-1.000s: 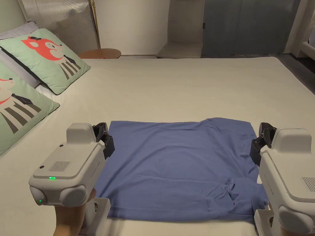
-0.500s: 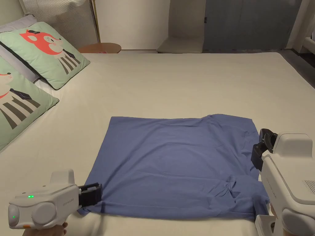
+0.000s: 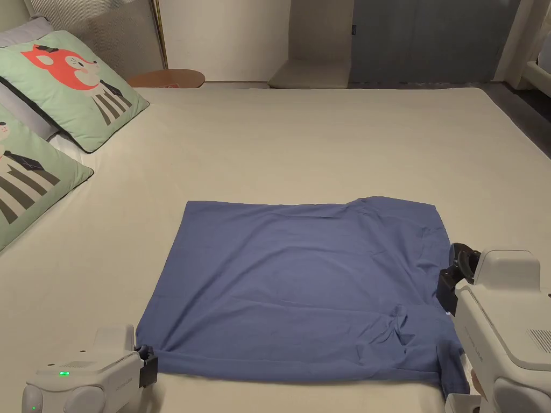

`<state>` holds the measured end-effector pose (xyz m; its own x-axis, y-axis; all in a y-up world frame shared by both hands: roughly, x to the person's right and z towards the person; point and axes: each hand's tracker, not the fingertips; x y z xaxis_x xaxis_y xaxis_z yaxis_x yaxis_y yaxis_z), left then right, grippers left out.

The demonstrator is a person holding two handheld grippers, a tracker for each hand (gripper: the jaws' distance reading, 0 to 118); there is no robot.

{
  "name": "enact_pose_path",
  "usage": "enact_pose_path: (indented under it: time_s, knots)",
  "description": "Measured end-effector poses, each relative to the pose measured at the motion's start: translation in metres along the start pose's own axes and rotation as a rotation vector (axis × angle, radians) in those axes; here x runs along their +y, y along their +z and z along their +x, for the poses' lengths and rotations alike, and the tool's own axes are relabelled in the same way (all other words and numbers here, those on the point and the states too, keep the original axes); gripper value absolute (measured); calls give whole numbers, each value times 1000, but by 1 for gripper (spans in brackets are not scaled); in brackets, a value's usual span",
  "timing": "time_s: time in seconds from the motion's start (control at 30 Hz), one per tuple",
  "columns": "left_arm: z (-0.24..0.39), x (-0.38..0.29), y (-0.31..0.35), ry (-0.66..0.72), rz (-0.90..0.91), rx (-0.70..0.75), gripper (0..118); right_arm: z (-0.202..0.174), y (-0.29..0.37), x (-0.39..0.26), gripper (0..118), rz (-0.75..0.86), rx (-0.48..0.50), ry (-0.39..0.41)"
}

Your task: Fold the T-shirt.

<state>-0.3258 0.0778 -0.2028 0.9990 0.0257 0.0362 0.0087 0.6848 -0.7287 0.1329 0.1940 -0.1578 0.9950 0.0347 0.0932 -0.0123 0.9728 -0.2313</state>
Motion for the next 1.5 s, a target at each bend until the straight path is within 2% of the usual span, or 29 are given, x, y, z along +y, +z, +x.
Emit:
enact_pose_path:
  time_s: [0.1, 0.13, 0.17, 0.23, 0.27, 0.3, 0.33, 0.5, 0.53, 0.6, 0.63, 0.67, 0.7, 0.73, 0.83, 0.97, 1.17, 1.33, 1.5]
  knots:
    - [-1, 9, 9, 7, 24, -13, 3, 12, 7, -9, 1, -49, -21, -32]
    - [-1, 11, 11, 10, 33, -17, 3, 16, 7, -17, 8, -78, -32, -41]
    - [-2, 14, 13, 14, 42, -19, 3, 21, 7, -26, 27, -121, -40, -45]
    - [-1, 19, 17, 16, 57, -23, 3, 31, 3, -51, 87, -223, -42, -50]
    - [-2, 20, 18, 19, 64, -24, 3, 34, 0, -61, 104, -277, -37, -54]
    - [-2, 22, 18, 24, 66, -29, 3, 37, -2, -73, 113, -328, -36, -60]
    - [-2, 23, 18, 29, 69, -31, 3, 38, -1, -80, 114, -361, -32, -61]
    - [0, 24, 15, 32, 67, -33, 3, 39, -10, -114, 111, -488, -21, -62]
    - [0, 24, 14, 33, 65, -33, 3, 38, -11, -118, 102, -493, -16, -65]
    - [-1, 24, 13, 36, 61, -30, 3, 38, -15, -123, 76, -502, -1, -77]
    - [-1, 23, 12, 38, 58, -30, 3, 38, -17, -124, 68, -506, 10, -81]
    - [-2, 23, 11, 41, 57, -29, 3, 37, -18, -124, 68, -511, 15, -84]
    - [-2, 24, 11, 48, 57, -30, 3, 37, -19, -124, 34, -510, 27, -92]
    - [-3, 24, 10, 55, 60, -32, 3, 39, -20, -126, 9, -494, 54, -124]
    - [-6, 30, 9, 84, 78, -34, 3, 36, -17, -112, 8, -423, 29, -108]
    - [-7, 49, 3, 105, 112, -30, 3, 38, -27, -83, 8, -349, 41, -125]
    - [-3, 96, -10, 116, 192, -22, 3, 38, -78, -51, 8, -280, 45, -105]
    - [2, 129, -38, 120, 212, -20, 3, 29, -125, -33, 8, -278, 30, -63]
    - [8, 152, -89, 118, 117, -10, 3, 30, -181, -42, 8, -356, 13, -49]
